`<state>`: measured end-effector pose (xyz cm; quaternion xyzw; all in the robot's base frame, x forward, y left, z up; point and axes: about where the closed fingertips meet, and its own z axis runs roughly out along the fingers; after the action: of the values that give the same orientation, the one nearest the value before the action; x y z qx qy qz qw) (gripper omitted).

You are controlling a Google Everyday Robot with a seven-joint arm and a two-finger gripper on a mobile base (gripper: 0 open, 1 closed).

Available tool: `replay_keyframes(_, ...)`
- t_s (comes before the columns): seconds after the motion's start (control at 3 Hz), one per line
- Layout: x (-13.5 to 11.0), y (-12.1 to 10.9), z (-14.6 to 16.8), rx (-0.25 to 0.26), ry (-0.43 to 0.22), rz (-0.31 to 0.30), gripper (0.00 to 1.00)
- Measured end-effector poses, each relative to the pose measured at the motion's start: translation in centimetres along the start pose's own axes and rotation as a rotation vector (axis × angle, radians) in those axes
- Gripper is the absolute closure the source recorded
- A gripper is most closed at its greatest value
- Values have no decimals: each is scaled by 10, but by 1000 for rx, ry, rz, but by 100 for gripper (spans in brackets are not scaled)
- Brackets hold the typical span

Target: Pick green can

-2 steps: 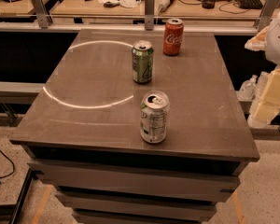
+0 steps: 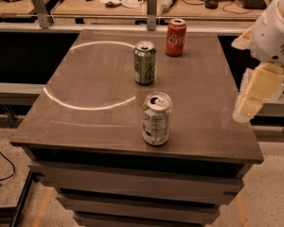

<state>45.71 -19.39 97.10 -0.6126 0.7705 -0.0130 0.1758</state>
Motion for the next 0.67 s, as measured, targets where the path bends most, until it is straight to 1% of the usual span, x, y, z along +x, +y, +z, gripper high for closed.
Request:
replay_keyframes(0.33, -38, -19, 31, -32, -68, -33, 0)
replay_keyframes(0.67, -79, -38, 63, -56, -122, -67, 0)
